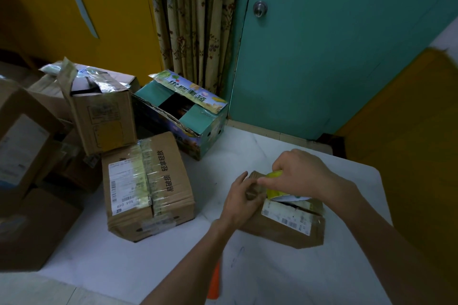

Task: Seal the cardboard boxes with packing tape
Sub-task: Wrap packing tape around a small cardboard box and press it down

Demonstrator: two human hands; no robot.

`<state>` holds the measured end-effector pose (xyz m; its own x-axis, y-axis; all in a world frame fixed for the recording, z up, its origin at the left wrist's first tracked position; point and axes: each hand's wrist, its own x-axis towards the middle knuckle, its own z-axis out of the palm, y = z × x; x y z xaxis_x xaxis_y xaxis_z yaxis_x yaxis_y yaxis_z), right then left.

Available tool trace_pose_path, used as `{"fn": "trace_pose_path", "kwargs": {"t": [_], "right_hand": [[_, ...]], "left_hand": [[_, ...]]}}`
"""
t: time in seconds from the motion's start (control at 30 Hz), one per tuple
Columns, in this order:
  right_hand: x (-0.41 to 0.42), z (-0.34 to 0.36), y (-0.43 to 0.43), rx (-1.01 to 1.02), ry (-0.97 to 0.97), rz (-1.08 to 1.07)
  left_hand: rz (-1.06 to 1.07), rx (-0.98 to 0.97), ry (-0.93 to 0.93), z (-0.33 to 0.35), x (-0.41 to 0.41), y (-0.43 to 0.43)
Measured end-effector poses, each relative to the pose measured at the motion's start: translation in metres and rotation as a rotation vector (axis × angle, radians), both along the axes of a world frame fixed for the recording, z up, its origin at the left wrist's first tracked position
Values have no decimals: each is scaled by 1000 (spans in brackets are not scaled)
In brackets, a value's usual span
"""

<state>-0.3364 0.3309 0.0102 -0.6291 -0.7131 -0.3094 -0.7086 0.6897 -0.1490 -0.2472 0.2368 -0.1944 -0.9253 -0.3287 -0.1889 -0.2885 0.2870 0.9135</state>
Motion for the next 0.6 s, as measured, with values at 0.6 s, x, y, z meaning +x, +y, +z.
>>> {"fn": "trace_pose_path", "kwargs": {"t": [0.6], "right_hand": [[-16, -32, 45, 27, -11, -137]], "left_hand": [[-103, -344, -38, -5, -1, 1]]}}
